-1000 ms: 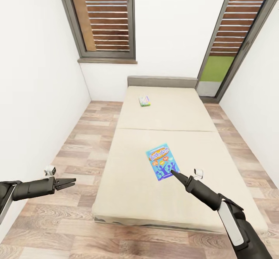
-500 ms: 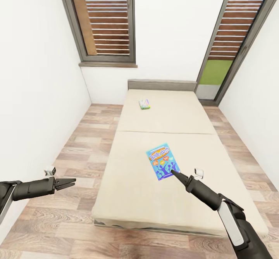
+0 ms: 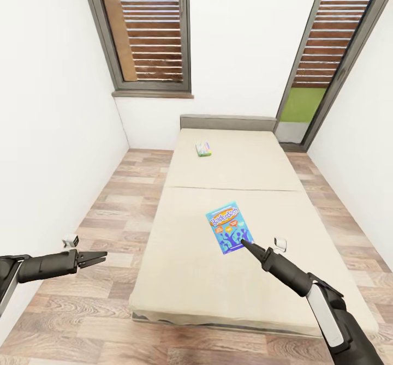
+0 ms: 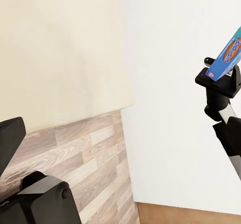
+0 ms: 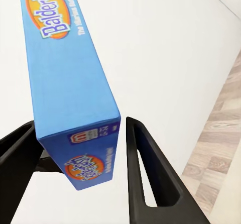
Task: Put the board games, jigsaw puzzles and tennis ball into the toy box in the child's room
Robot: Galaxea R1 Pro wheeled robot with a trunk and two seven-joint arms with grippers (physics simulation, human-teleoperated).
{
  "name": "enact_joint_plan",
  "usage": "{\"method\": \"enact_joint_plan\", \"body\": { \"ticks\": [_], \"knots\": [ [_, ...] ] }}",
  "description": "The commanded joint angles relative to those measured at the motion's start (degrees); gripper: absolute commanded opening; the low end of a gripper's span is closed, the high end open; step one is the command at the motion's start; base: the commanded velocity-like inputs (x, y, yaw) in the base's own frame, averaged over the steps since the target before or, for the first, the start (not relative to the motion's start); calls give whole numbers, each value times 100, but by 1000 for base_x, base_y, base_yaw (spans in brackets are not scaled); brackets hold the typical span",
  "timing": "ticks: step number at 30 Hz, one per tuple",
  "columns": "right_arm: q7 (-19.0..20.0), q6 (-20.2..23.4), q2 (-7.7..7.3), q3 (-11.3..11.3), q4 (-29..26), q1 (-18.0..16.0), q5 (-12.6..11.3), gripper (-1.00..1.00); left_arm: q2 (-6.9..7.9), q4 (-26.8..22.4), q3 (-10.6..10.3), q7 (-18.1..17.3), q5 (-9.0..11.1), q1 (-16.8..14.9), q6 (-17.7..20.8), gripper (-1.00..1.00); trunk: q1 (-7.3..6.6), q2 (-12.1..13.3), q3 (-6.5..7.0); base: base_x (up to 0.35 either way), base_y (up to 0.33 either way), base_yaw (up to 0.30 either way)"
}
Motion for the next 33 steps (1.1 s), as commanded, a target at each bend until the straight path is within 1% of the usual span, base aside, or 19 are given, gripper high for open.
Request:
{"method": "enact_joint_plan", "body": {
  "ticks": [1,10,16,23,33],
  "knots": [
    [5,50,-1,-1,0,-4,-35,-100,2,-1,-1,-22,-3,-3,61,100,3,-10,-9,0,0,-2],
    [-2,49,0,-1,0,-4,-33,-100,0,-1,-1,-22,-3,-3,61,100,3,-10,-3,0,0,0],
    [19,42,0,-1,0,-4,-34,-100,1,-1,-1,-22,-3,-3,61,100,3,-10,39,0,0,8],
    [196,36,-1,-7,0,24,-33,-100,0,-1,-1,-22,-3,-5,61,100,3,-10,102,0,0,92],
    [233,32,-1,-9,0,40,-32,-100,-15,-1,-17,-22,-3,-3,61,100,3,-10,145,0,0,86]
  ]
}}
